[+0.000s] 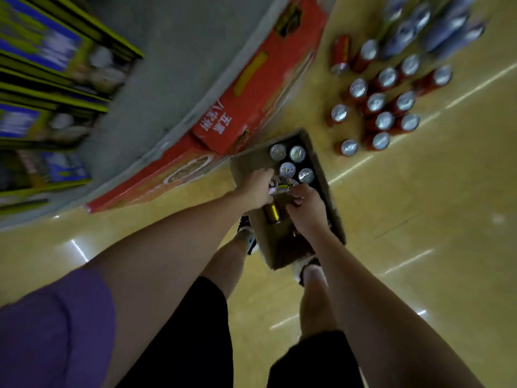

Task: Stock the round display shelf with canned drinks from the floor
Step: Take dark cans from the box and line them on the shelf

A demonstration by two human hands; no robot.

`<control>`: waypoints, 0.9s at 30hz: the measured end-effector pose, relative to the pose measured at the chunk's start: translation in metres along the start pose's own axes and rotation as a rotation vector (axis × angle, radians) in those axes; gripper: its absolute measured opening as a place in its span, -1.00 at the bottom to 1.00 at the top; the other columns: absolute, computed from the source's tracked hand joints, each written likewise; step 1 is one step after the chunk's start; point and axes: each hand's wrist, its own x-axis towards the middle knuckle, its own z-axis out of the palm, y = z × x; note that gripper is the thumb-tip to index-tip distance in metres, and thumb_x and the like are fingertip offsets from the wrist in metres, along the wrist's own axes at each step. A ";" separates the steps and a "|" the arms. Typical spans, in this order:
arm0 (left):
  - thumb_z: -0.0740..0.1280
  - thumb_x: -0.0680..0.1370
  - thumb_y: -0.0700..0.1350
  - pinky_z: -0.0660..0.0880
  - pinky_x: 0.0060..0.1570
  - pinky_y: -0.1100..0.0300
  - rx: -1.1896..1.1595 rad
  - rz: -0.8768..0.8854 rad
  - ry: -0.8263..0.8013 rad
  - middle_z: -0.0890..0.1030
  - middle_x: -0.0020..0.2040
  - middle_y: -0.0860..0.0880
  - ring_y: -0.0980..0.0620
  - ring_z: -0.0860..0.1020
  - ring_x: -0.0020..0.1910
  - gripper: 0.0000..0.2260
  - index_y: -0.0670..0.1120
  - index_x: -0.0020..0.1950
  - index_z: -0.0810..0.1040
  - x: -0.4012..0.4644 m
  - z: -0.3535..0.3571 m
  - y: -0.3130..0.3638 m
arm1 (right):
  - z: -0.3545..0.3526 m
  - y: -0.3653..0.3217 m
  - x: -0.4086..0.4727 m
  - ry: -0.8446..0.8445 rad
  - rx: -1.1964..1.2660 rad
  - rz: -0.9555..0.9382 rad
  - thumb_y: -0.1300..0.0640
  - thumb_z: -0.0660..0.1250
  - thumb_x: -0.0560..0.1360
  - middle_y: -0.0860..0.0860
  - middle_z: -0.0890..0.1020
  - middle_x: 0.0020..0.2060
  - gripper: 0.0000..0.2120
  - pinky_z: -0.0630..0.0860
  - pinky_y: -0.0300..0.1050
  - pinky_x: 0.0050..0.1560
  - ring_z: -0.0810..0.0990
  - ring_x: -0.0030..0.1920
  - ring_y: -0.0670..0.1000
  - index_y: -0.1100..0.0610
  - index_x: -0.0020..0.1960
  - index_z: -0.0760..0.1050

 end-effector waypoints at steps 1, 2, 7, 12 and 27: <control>0.49 0.41 -0.23 0.43 -0.04 -0.03 -0.034 0.015 0.035 0.48 0.16 -0.19 -0.21 0.49 0.10 -0.58 -0.23 0.20 0.43 -0.018 -0.012 0.011 | -0.017 -0.013 -0.014 0.010 -0.012 -0.024 0.27 0.33 0.39 0.09 0.55 0.06 -0.62 0.52 -0.01 0.00 0.57 0.04 0.16 0.08 0.19 0.51; 0.49 0.39 -0.23 0.41 -0.10 0.01 -0.061 0.029 0.066 0.49 0.11 -0.17 -0.19 0.50 0.06 -0.60 -0.23 0.16 0.44 -0.037 -0.025 0.024 | -0.035 -0.026 -0.028 0.023 -0.021 -0.047 0.28 0.33 0.40 0.10 0.53 0.08 -0.60 0.51 -0.03 0.00 0.56 0.04 0.15 0.08 0.22 0.50; 0.46 0.39 -0.13 0.27 -0.27 0.10 -0.158 0.077 0.195 0.39 -0.15 -0.04 -0.18 0.45 -0.13 -0.72 -0.15 -0.05 0.41 -0.132 -0.093 0.084 | -0.117 -0.096 -0.096 0.028 -0.078 -0.200 0.25 0.30 0.42 0.12 0.53 0.10 -0.67 0.47 -0.07 -0.19 0.56 -0.07 0.16 0.08 0.17 0.48; 0.46 0.36 -0.03 0.23 -0.34 0.09 -0.242 0.097 0.362 0.41 -0.23 -0.04 -0.06 0.40 -0.23 -0.71 -0.09 -0.15 0.38 -0.230 -0.162 0.128 | -0.182 -0.172 -0.162 -0.011 -0.161 -0.386 0.16 0.37 0.43 0.08 0.55 0.06 -0.67 0.31 -0.21 -0.19 0.57 -0.01 0.09 0.07 0.19 0.47; 0.25 0.50 0.30 0.42 -0.17 0.04 0.140 0.187 0.751 0.51 -0.06 -0.10 -0.17 0.53 -0.05 -0.57 -0.05 0.06 0.36 -0.473 -0.324 0.157 | -0.255 -0.395 -0.313 -0.303 -0.283 -0.657 0.21 0.59 0.32 -0.07 0.59 -0.02 -0.43 0.52 -0.19 -0.10 0.58 -0.02 -0.04 0.09 0.25 0.43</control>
